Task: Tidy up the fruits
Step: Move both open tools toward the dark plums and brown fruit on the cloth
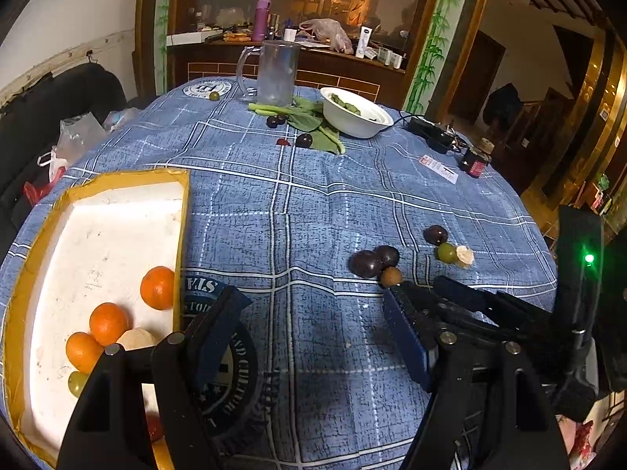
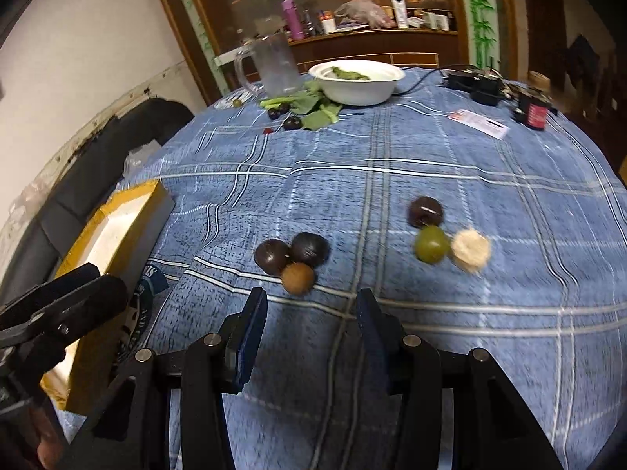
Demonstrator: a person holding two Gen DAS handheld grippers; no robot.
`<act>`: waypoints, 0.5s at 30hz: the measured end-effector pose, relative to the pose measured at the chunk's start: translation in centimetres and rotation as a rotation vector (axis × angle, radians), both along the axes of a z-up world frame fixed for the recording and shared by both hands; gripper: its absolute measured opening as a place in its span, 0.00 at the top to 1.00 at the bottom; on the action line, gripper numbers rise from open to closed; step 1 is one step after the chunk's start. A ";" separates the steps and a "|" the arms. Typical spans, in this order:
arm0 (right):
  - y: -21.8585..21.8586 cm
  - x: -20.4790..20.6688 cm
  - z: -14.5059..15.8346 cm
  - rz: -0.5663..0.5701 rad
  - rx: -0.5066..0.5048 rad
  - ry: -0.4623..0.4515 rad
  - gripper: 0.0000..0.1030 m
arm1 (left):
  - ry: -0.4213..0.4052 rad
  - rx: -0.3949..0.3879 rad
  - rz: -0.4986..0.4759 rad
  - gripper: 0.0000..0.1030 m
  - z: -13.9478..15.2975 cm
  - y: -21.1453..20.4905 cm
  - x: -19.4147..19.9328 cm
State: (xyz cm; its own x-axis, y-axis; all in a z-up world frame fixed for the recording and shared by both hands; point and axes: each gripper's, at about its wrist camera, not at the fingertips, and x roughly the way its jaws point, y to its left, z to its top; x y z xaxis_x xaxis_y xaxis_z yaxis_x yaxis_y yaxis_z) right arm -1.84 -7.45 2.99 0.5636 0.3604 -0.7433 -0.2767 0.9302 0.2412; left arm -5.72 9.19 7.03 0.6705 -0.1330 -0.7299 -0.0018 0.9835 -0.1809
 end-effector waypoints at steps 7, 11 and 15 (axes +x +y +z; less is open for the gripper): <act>2.3 1.8 -1.6 0.038 -0.072 0.012 0.51 | 0.004 -0.022 0.033 0.28 0.1 1.4 0.7; 2.5 2.1 -1.9 0.034 -0.086 0.003 0.69 | 0.022 -0.047 0.027 0.28 -0.2 1.3 1.7; 1.1 2.0 -1.8 0.015 -0.029 0.023 0.78 | 0.048 -0.048 0.005 0.28 -0.7 0.1 2.6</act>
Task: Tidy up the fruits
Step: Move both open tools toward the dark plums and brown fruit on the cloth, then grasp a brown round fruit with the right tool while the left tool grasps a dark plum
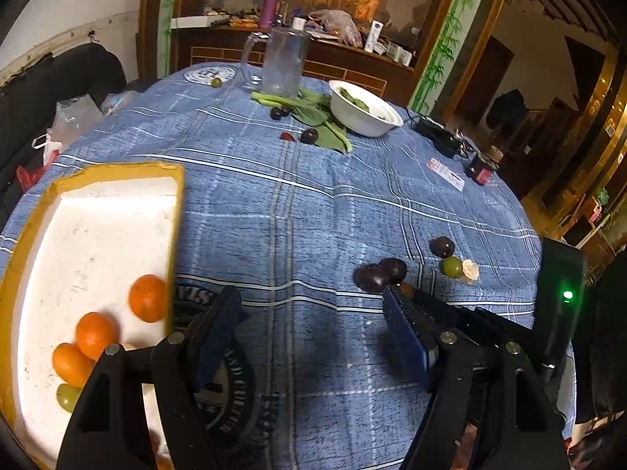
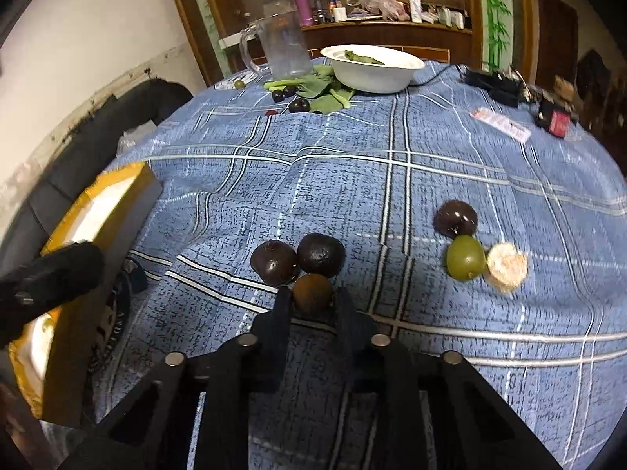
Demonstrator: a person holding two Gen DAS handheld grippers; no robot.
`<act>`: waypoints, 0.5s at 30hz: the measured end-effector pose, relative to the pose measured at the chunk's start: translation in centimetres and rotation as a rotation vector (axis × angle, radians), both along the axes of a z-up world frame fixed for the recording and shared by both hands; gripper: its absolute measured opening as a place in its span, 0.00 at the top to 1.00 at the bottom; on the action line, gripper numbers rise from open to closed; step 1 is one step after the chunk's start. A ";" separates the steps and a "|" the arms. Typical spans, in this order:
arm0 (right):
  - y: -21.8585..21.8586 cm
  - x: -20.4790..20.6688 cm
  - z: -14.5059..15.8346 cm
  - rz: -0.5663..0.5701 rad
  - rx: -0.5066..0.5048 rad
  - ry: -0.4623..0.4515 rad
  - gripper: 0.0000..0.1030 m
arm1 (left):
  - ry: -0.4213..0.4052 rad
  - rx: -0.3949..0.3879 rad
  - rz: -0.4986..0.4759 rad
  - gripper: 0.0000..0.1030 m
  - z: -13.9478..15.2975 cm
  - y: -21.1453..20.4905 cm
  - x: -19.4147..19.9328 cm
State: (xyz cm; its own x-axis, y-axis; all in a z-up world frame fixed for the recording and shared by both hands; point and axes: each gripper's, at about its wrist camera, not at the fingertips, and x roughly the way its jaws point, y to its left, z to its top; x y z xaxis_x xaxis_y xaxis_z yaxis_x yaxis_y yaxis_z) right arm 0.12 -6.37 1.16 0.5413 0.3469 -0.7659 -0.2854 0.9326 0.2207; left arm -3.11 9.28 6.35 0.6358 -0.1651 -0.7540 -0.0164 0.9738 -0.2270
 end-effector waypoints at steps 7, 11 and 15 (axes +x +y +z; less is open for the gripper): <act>-3.4 -2.0 1.0 -0.097 0.014 -0.048 0.78 | 0.031 0.036 -0.065 0.29 -1.2 -3.0 1.5; -5.7 -2.9 1.3 -0.161 0.045 -0.070 0.78 | 0.055 0.067 -0.090 0.29 -2.2 -4.3 2.9; -7.3 -2.4 1.1 -0.206 0.081 -0.061 0.78 | 0.081 0.111 -0.116 0.29 -3.7 -5.7 4.6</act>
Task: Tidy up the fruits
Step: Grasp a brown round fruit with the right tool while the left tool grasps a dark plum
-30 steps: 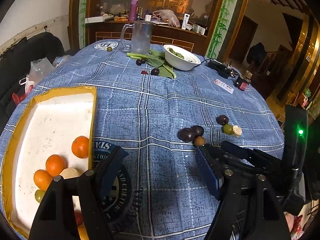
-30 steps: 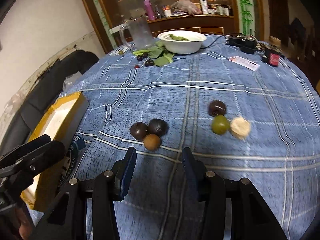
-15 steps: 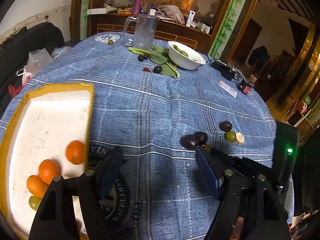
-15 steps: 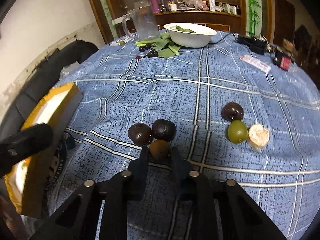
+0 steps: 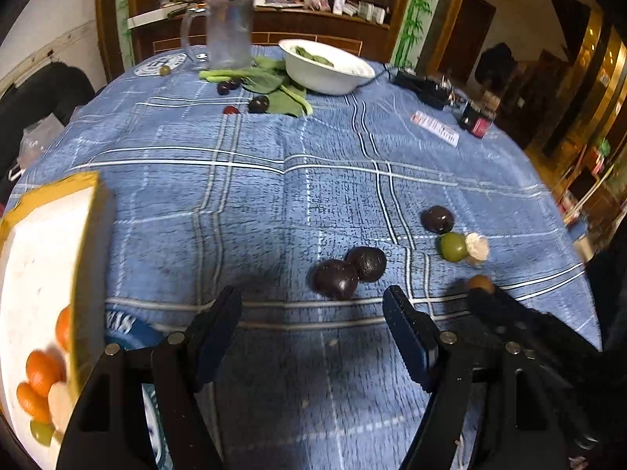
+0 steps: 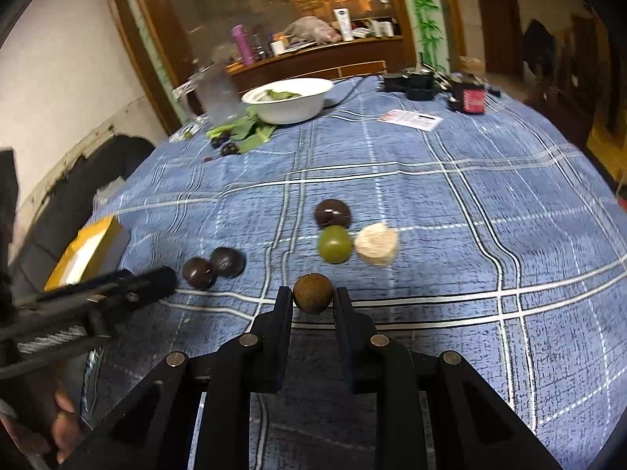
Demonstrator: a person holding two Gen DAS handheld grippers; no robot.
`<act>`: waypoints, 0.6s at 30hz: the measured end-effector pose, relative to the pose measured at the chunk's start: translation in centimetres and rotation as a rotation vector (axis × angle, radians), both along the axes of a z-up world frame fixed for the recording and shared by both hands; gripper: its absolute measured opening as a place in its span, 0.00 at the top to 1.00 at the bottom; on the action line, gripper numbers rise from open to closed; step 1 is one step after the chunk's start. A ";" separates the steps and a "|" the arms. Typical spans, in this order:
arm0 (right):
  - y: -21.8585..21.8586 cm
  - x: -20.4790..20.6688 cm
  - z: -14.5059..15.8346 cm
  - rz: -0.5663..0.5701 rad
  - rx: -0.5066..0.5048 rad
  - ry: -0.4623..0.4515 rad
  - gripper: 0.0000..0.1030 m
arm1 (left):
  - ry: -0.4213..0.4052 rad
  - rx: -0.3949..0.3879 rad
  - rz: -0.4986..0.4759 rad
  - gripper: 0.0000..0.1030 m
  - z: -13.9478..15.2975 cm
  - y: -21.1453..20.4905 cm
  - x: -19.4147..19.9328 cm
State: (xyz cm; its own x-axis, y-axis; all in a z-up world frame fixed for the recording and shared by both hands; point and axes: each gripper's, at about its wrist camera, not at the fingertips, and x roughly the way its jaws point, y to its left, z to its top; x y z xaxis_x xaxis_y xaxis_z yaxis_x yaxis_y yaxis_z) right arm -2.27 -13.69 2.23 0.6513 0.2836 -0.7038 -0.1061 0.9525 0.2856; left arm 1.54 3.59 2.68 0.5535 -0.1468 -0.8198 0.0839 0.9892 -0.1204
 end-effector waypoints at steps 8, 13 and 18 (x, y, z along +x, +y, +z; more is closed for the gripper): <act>0.3 0.0 0.3 0.010 0.010 -0.017 0.78 | -0.002 0.084 -0.070 0.51 -2.2 -2.0 0.6; 0.2 0.0 0.1 0.010 0.016 -0.011 0.78 | -0.015 0.101 -0.072 0.77 -1.8 -1.7 0.2; 0.1 0.1 0.0 0.004 0.014 -0.008 0.78 | -0.028 0.083 -0.044 0.77 -1.7 -1.0 -0.2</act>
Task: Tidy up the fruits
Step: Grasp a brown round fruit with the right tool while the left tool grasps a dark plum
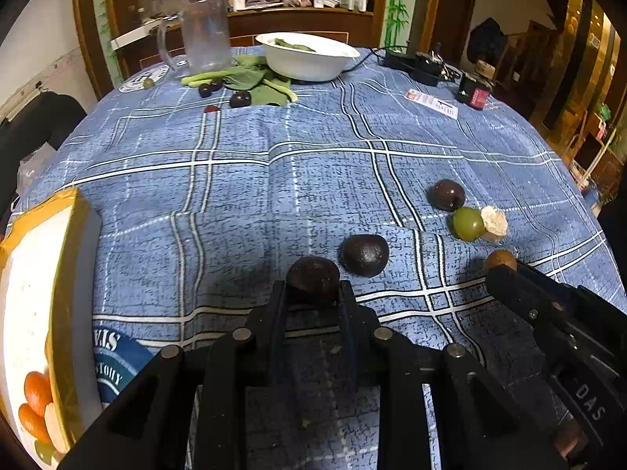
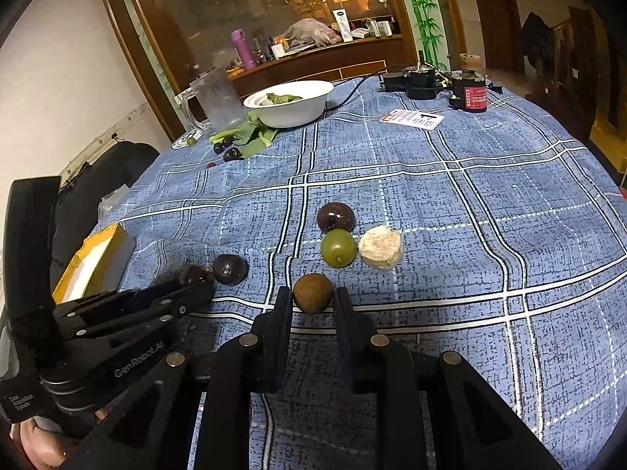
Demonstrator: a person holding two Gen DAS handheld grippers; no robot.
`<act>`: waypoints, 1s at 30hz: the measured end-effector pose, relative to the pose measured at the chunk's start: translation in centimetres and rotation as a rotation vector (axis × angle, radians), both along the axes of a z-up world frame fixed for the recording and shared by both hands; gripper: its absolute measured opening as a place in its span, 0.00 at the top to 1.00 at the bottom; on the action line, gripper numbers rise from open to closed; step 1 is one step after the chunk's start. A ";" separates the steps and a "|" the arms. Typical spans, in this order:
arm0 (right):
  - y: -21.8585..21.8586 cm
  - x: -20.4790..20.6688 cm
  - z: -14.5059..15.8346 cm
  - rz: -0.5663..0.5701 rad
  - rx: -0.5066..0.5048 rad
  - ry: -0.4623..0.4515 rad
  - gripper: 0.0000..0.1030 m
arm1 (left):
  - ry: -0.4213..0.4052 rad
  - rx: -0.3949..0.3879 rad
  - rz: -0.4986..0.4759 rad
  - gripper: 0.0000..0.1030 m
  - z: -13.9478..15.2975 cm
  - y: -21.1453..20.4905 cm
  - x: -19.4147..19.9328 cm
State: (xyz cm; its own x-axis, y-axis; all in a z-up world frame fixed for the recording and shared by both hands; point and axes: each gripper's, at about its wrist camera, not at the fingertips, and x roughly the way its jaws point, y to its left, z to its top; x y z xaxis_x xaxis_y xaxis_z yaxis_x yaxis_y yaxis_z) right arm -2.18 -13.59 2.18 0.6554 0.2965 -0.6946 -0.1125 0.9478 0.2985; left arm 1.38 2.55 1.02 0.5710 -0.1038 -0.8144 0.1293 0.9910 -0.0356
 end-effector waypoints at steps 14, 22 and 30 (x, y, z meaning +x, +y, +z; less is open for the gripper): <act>-0.1 0.1 -0.2 -0.003 -0.013 0.004 0.78 | -0.130 -0.028 0.000 0.77 3.8 0.3 -3.5; -0.8 -0.1 0.0 -0.003 0.042 -0.003 0.78 | -0.161 -0.062 0.016 0.77 4.4 1.0 -4.9; -1.7 0.0 0.3 0.013 0.172 -0.004 0.78 | -0.173 -0.079 0.037 0.77 4.5 2.6 -6.2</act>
State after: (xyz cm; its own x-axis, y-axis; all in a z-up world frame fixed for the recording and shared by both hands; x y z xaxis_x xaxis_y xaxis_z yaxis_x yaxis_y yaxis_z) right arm -2.18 -15.29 2.45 0.6530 0.4197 -0.6304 -0.1261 0.8810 0.4560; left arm -4.83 5.15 5.52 0.7066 -0.1400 -0.6937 0.1038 0.9901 -0.0941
